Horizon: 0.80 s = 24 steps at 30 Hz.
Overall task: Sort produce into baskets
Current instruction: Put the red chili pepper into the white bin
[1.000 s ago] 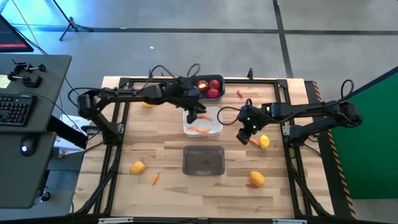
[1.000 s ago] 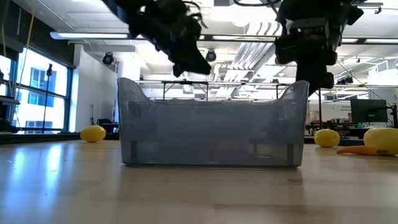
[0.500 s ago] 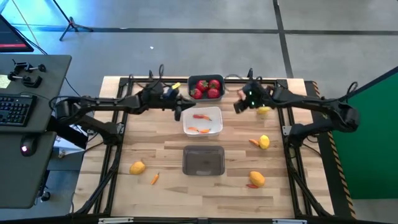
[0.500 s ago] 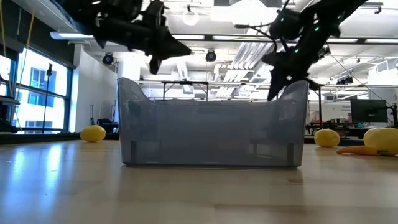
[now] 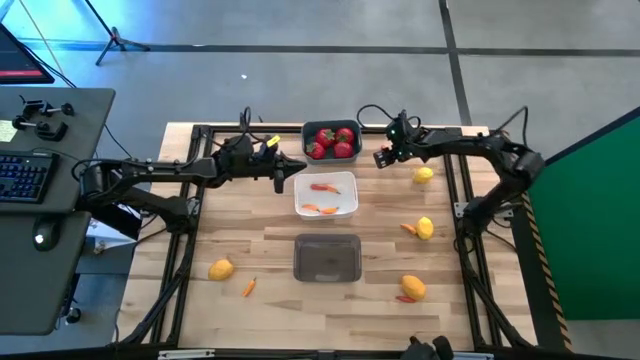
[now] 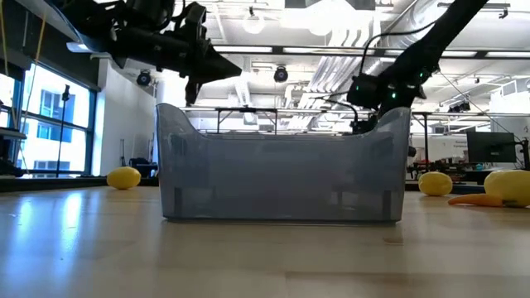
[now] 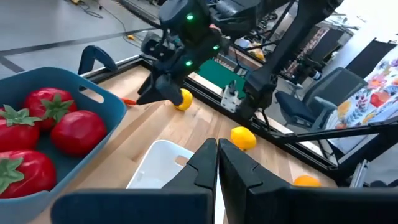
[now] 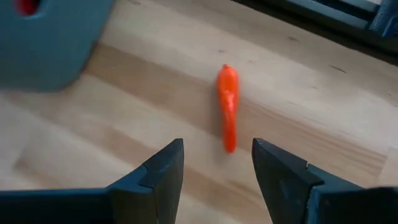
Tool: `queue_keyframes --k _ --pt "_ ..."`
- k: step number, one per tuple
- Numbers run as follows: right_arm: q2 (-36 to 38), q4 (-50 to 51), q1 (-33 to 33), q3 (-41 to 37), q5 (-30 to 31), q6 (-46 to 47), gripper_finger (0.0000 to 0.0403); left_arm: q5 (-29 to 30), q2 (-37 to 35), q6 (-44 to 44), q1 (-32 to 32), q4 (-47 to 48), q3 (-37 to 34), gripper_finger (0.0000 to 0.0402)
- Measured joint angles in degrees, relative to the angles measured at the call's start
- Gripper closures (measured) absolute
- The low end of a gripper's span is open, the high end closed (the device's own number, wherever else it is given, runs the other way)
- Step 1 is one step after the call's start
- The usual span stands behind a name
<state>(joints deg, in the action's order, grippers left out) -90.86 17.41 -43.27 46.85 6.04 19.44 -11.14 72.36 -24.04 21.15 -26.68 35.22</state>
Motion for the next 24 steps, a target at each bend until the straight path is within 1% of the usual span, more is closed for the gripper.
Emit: queue_keyframes --k 5,8,11,15,17,18,19,21,24 --pt "-3.6 -2.9 -1.9 0.0 -1.4 0.0 0.0224 0.4 0.0 -0.4 0.0 0.3 0.0 0.0401" --pt "-5.1 -4.1 -2.4 0.0 -3.3 1.1 0.0239 1.3 0.0 -0.4 0.0 0.5 0.0 0.0401" --pt "-5.9 -4.5 -2.5 0.0 -3.5 1.5 0.0271 2.4 0.0 -0.4 0.0 1.0 0.0 0.0401" --pt "-5.8 -4.5 -2.6 0.0 -4.0 1.1 0.0338 2.9 0.0 -0.4 0.0 2.2 0.0 0.0401" --pt "-5.0 -4.4 -2.8 0.0 -6.3 0.8 0.0378 3.0 0.0 -0.5 0.0 2.4 0.0 0.0401" --pt "-4.3 -4.2 -2.9 0.0 -7.3 0.8 0.039 3.0 0.0 -0.9 0.0 2.5 0.0 0.0401" --pt "-3.3 -4.0 -2.8 0.0 -8.5 1.1 0.0394 3.2 0.0 -1.4 0.0 2.5 0.0 0.0401" --pt "-1.1 -3.8 -2.2 0.0 -10.7 2.0 0.0387 3.9 0.0 -2.1 0.0 2.5 0.0 0.0401" --pt "3.5 -2.5 0.2 -0.1 -12.1 3.9 0.0389 4.5 0.0 -2.2 0.1 2.6 0.0 0.0401"
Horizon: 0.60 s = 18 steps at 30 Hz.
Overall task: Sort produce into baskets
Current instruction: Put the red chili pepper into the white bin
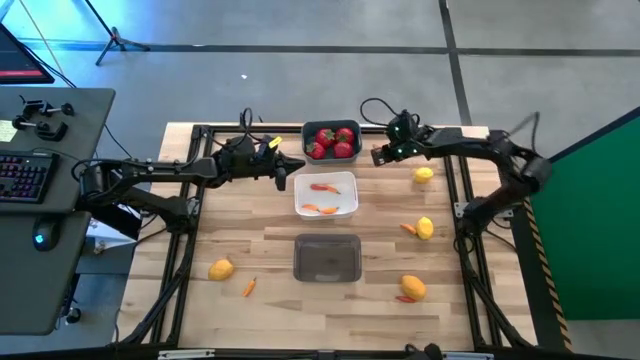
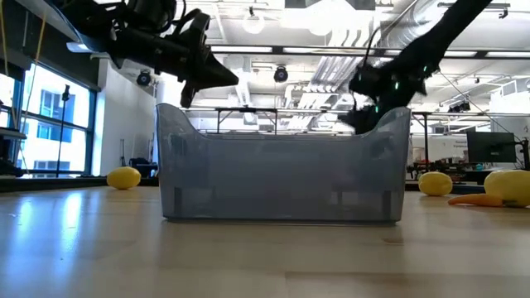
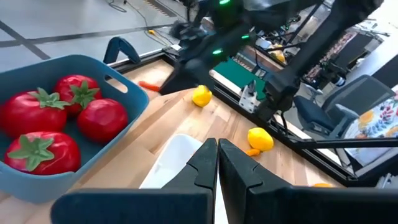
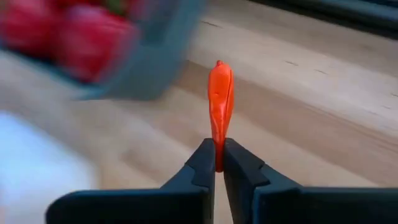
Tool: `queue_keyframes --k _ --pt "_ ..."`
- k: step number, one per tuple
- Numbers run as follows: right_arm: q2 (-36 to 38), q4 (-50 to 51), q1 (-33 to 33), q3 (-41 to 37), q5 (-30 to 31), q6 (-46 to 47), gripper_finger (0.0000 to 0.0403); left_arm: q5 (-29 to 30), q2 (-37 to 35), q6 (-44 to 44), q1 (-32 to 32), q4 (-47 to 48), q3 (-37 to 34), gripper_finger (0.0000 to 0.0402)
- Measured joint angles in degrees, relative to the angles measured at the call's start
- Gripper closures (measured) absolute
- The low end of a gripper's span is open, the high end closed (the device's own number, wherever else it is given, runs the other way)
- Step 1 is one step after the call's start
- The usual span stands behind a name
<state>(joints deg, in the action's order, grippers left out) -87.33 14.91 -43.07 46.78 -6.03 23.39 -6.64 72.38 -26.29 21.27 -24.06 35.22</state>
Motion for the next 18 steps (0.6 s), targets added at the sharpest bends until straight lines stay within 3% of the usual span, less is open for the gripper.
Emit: queue_keyframes --k 8,13,18 --pt "11.9 0.7 14.1 0.0 -0.7 8.1 0.0399 0.1 0.0 2.0 2.9 0.7 0.0 0.0401" --pt "11.9 -0.3 24.6 0.4 4.3 14.7 0.0401 0.1 0.0 2.9 5.0 0.7 0.0 0.0401" --pt "7.5 0.6 30.0 4.8 9.4 18.5 0.0402 -0.1 0.0 3.8 6.3 0.7 0.0 0.0401"
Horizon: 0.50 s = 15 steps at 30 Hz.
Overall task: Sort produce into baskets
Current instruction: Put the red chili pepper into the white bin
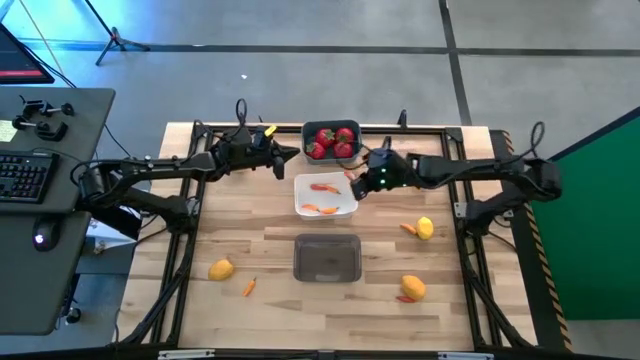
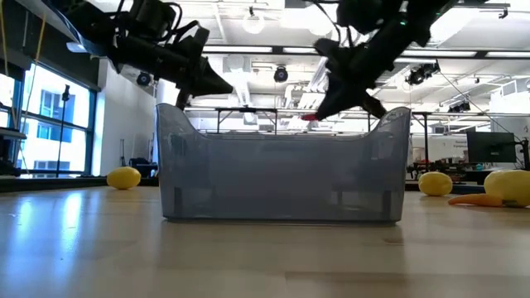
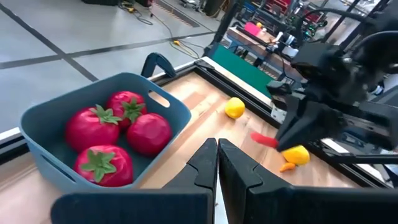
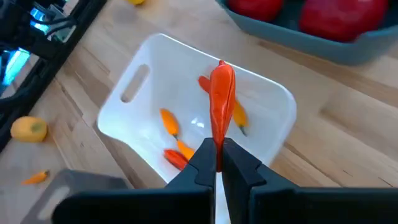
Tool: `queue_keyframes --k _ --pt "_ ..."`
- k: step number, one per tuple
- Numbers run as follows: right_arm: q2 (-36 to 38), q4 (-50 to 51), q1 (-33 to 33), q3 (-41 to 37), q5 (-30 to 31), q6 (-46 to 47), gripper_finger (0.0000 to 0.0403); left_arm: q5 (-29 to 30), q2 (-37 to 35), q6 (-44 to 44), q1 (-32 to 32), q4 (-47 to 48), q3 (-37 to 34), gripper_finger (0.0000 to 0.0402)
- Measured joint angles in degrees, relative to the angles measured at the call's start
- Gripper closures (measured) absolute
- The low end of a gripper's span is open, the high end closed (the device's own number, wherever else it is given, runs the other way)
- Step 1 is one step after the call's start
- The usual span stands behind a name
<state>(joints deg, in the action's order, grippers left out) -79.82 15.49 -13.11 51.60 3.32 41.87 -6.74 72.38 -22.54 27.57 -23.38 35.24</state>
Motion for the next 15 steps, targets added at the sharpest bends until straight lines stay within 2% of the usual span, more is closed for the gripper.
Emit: queue_keyframes --k 7,15 --pt "-11.0 6.1 1.6 8.5 0.4 -0.6 0.0402 -0.5 0.0 1.8 0.6 0.0 0.0 0.0401" --pt "-18.7 8.7 1.6 16.4 -2.2 -4.0 0.04 -0.7 0.0 3.2 0.6 0.0 0.0 0.0401"
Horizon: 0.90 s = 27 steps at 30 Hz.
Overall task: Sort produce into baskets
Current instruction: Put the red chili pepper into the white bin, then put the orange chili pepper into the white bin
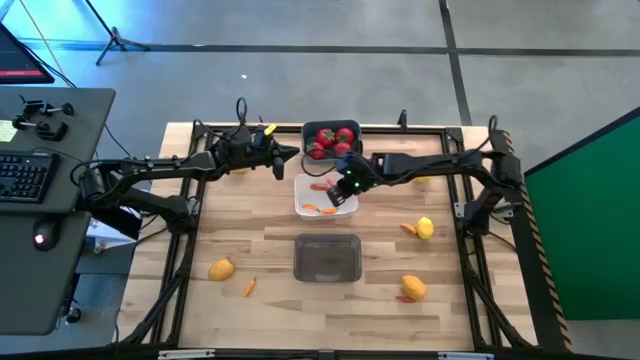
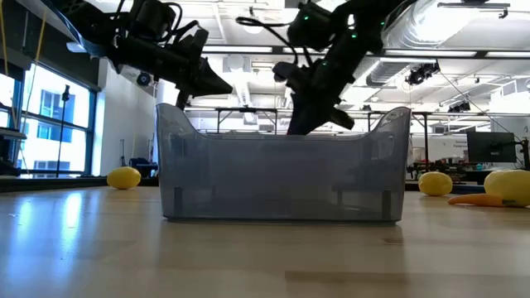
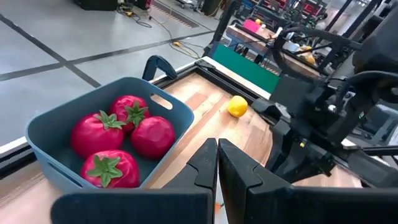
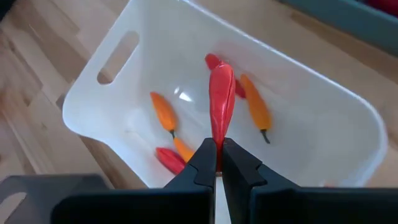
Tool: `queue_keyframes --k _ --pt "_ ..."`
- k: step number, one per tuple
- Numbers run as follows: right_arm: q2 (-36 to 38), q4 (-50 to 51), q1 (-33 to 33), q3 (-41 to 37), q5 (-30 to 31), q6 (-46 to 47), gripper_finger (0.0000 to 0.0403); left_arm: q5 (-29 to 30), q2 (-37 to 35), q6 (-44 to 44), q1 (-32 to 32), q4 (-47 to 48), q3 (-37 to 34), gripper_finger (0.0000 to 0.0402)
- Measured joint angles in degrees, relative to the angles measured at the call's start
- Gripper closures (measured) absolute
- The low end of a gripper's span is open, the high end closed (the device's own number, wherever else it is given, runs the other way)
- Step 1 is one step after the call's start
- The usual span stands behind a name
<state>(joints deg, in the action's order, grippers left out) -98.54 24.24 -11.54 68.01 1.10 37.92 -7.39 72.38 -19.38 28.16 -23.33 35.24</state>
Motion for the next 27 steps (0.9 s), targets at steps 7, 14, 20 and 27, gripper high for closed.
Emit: queue_keyframes --k 7,14,20,27 --pt "-3.1 0.4 -0.1 1.7 -2.7 -0.4 0.0398 -1.5 0.0 1.7 0.0 1.8 0.0 0.0401" --pt "-3.0 0.4 0.0 1.7 -4.5 0.7 0.035 -4.1 0.0 3.5 0.0 6.1 0.0 0.0401" --pt "-3.0 0.4 0.0 1.7 -7.3 0.7 0.0283 -7.6 -0.1 3.5 0.0 6.1 0.0 0.0401" --pt "3.0 0.7 -1.6 1.7 -7.4 -7.0 0.0318 -10.2 -3.4 3.5 -0.3 15.6 3.0 0.0401"
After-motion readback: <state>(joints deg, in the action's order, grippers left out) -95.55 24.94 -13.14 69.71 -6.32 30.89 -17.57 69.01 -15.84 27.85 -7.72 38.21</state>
